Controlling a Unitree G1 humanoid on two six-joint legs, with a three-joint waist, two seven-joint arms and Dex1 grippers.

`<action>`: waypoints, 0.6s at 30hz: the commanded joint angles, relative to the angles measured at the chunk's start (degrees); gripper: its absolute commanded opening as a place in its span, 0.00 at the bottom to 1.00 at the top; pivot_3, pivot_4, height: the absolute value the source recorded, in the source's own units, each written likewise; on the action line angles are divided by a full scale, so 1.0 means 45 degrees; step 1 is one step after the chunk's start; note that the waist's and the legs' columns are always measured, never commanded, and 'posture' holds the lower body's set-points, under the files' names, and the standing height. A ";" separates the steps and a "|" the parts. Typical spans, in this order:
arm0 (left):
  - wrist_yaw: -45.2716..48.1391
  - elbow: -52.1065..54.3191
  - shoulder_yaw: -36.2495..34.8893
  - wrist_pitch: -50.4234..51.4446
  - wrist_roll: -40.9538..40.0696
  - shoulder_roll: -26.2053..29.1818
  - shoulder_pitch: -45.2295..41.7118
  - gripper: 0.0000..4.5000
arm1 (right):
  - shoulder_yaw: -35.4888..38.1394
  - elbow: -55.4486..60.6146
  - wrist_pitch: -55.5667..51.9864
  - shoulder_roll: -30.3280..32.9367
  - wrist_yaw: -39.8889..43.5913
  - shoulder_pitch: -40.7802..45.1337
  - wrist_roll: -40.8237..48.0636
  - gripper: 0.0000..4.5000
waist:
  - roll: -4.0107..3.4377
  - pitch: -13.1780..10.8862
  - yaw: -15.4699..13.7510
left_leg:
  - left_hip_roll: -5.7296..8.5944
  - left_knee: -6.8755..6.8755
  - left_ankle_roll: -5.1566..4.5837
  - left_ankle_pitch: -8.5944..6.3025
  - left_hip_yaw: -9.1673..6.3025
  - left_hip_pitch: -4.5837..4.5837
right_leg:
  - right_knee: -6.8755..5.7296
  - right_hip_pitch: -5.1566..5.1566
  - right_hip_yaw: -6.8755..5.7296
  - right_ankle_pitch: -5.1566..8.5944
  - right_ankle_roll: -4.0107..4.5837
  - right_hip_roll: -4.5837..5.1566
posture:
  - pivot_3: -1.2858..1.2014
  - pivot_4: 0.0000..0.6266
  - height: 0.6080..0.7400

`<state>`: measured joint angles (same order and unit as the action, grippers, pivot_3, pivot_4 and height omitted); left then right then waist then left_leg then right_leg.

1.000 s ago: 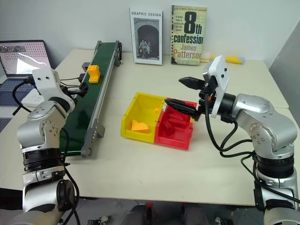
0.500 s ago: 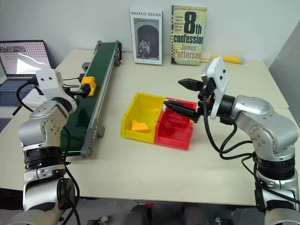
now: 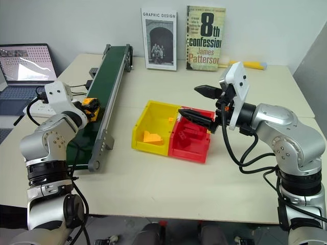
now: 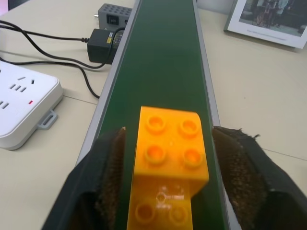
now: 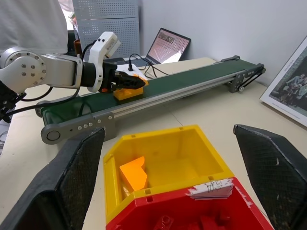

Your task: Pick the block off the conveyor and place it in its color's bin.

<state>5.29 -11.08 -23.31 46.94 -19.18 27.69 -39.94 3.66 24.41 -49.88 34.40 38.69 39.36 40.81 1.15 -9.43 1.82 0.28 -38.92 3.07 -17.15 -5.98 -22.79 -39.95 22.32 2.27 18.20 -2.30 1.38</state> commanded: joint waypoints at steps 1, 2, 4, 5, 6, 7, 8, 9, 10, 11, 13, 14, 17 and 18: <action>-0.0196 0.0741 -0.0269 0.0328 -0.0189 0.0091 -0.0054 0.41 | 0.0240 0.0145 0.0249 0.0111 0.0041 0.0272 0.0096 1.00 | 0.0000 0.0000 0.0000 | 0.0000 0.0000 0.0000 0.0000 0.0001 0.0000 | 0.0000 0.0000 0.0002 0.0000 0.0000 0.0000 | 0.52 0.24 1.00; -0.0214 0.0808 -0.0305 0.0363 -0.0222 0.0078 -0.0070 0.35 | 0.0230 0.0110 0.0284 0.0133 0.0073 0.0275 0.0062 1.00 | 0.0000 0.0000 0.0000 | 0.0000 0.0000 0.0000 0.0000 0.0000 0.0000 | 0.0000 0.0000 0.0001 0.0000 0.0000 0.0001 | 0.52 0.24 1.00; -0.0252 0.0922 -0.0345 0.0451 -0.0257 0.0085 -0.0124 0.34 | 0.0228 0.0047 0.0323 0.0150 0.0107 0.0301 0.0033 1.00 | 0.0000 0.0000 -0.0001 | -0.0002 0.0000 0.0000 0.0000 -0.0002 0.0000 | -0.0001 -0.0001 0.0001 0.0000 0.0000 0.0002 | 0.52 0.24 1.00; -0.0264 0.0974 -0.0360 0.0487 -0.0277 0.0091 -0.0151 0.34 | 0.0232 0.0035 0.0333 0.0157 0.0115 0.0309 0.0031 1.00 | 0.0000 0.0000 -0.0001 | -0.0002 0.0000 0.0000 0.0000 -0.0002 0.0000 | -0.0001 -0.0001 0.0000 0.0000 0.0000 0.0002 | 0.52 0.24 1.00; -0.0264 0.0985 -0.0358 0.0502 -0.0290 0.0105 -0.0192 0.34 | 0.0225 0.0016 0.0353 0.0157 0.0119 0.0318 0.0021 1.00 | 0.0000 0.0000 -0.0001 | -0.0002 0.0000 0.0000 0.0000 -0.0001 0.0001 | -0.0001 -0.0001 0.0002 0.0000 0.0000 0.0001 | 0.52 0.24 1.00; -0.0264 0.0991 -0.0357 0.0509 -0.0304 0.0113 -0.0217 0.34 | 0.0217 0.0002 0.0370 0.0160 0.0122 0.0321 0.0014 1.00 | 0.0000 0.0000 0.0000 | -0.0001 0.0000 0.0000 0.0000 -0.0001 0.0001 | -0.0001 -0.0001 0.0001 0.0000 0.0000 0.0001 | 0.52 0.24 1.00; -0.0266 0.0995 -0.0337 0.0506 -0.0307 0.0134 -0.0275 0.34 | 0.0219 0.0011 0.0378 0.0178 0.0124 0.0308 0.0012 1.00 | 0.0000 0.0000 -0.0001 | -0.0001 0.0000 0.0000 0.0000 -0.0002 0.0001 | 0.0000 -0.0001 0.0000 0.0000 0.0000 0.0001 | 0.52 0.24 1.00; -0.0214 0.0999 -0.0260 0.0465 -0.0290 0.0179 -0.0344 0.34 | 0.0229 0.0036 0.0374 0.0209 0.0127 0.0288 0.0016 1.00 | 0.0000 0.0000 0.0000 | -0.0001 0.0000 0.0000 0.0000 -0.0002 0.0000 | 0.0000 -0.0001 0.0000 0.0000 0.0000 0.0001 | 0.52 0.24 1.00; -0.0037 0.0965 -0.0097 0.0393 -0.0282 0.0247 -0.0466 0.34 | 0.0224 0.0066 0.0380 0.0260 0.0128 0.0263 -0.0020 1.00 | 0.0000 0.0000 -0.0002 | -0.0001 0.0000 0.0000 0.0000 -0.0001 0.0000 | 0.0000 0.0000 0.0001 0.0000 0.0000 0.0002 | 0.52 0.24 1.00; 0.0298 0.0987 0.0165 0.0332 -0.0303 0.0340 -0.0593 0.34 | 0.0220 0.0115 0.0382 0.0346 0.0137 0.0229 -0.0072 1.00 | 0.0000 0.0000 -0.0002 | -0.0001 0.0000 0.0000 0.0000 -0.0001 -0.0001 | 0.0001 0.0000 0.0001 0.0000 0.0000 0.0002 | 0.52 0.24 1.00; 0.1245 0.1157 0.0832 0.0408 -0.0471 0.0535 -0.0850 0.34 | 0.0213 0.0254 0.0358 0.0633 0.0255 0.0115 -0.0145 1.00 | 0.0000 0.0000 -0.0010 | 0.0000 0.0000 0.0000 0.0000 -0.0002 -0.0004 | 0.0003 0.0000 -0.0001 0.0000 0.0000 0.0002 | 0.52 0.24 1.00; 0.1661 0.1284 0.1082 0.0489 -0.0606 0.0574 -0.0982 0.34 | 0.0199 0.0345 0.0349 0.0852 0.0373 0.0027 -0.0194 1.00 | 0.0000 0.0000 -0.0029 | 0.0004 0.0001 0.0000 0.0000 -0.0002 -0.0006 | 0.0004 0.0000 -0.0003 0.0000 0.0000 0.0001 | 0.52 0.24 1.00; 0.3361 0.1780 0.2421 0.0794 -0.0937 0.0720 -0.1430 0.34 | -0.0124 0.0851 0.0584 0.1977 0.1136 -0.0511 -0.0702 1.00 | 0.0000 0.0000 -0.0078 | 0.0003 0.0000 0.0001 0.0001 -0.0012 -0.0015 | 0.0011 -0.0002 -0.0013 0.0000 0.0000 0.0004 | 0.52 0.24 1.00; 0.3694 0.1843 0.2713 0.0832 -0.0975 0.0757 -0.1502 0.34 | -0.0209 0.0945 0.0644 0.2174 0.1259 -0.0614 -0.0779 1.00 | 0.0000 0.0000 -0.0101 | 0.0001 0.0000 0.0001 0.0001 -0.0007 -0.0013 | 0.0017 -0.0004 -0.0009 0.0000 0.0000 0.0004 | 0.52 0.24 1.00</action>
<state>16.34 -6.70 -15.11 50.28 -21.95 30.02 -44.45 2.97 25.52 -48.56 41.56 41.91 37.59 38.86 1.15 -9.43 1.37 0.32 -38.92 3.08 -17.15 -6.01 -22.89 -39.86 22.30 2.22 18.20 -2.29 1.41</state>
